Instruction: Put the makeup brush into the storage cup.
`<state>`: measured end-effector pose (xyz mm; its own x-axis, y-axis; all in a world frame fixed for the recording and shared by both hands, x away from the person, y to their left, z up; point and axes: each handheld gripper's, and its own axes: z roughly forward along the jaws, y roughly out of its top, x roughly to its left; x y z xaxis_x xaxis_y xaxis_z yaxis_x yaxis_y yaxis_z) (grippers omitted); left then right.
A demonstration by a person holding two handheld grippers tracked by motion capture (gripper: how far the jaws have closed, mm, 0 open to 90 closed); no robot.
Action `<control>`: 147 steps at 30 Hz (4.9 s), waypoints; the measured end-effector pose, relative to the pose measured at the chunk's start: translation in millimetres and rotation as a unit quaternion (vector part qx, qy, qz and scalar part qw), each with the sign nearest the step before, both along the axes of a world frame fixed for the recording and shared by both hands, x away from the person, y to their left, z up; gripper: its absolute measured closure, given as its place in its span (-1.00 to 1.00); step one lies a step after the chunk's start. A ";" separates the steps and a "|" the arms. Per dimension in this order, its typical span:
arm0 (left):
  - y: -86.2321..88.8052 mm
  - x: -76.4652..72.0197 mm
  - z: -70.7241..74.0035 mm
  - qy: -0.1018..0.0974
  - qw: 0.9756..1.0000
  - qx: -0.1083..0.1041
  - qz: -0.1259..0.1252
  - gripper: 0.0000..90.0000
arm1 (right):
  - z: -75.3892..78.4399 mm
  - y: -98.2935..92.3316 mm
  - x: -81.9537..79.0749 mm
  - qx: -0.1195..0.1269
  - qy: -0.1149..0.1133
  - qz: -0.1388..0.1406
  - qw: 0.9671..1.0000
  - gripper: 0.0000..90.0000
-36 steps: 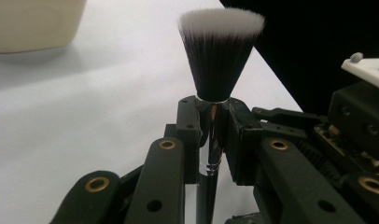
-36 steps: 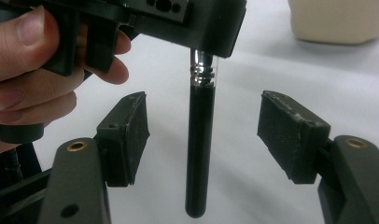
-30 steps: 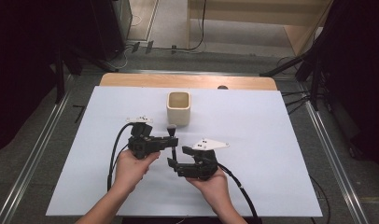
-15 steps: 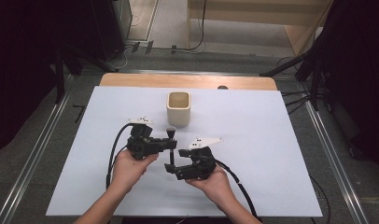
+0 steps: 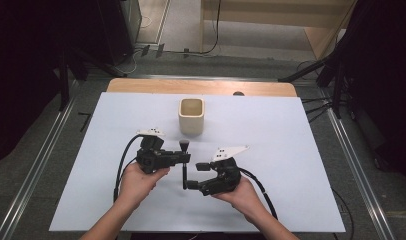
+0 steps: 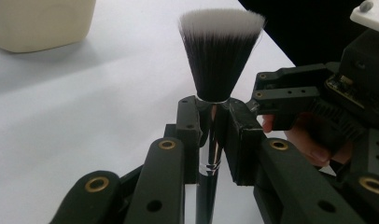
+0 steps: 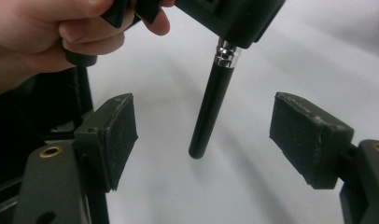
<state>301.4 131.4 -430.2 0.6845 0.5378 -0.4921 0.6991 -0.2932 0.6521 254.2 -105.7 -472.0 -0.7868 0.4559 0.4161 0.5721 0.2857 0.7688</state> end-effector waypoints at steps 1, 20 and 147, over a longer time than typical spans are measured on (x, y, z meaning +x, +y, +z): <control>-0.2 -0.2 0.2 0.001 1.000 -0.002 -0.005 0.73 | -1.3 -3.9 0.4 0.008 0.000 0.002 1.000 -0.47; -4.7 -1.3 -1.2 -0.001 0.995 -0.054 -0.086 0.72 | -4.3 -6.8 3.1 0.062 0.007 0.042 0.997 -0.42; 49.9 -31.7 -26.8 -0.162 0.977 0.104 -0.095 -0.66 | -4.5 -22.7 7.0 0.049 0.005 -0.050 0.998 0.76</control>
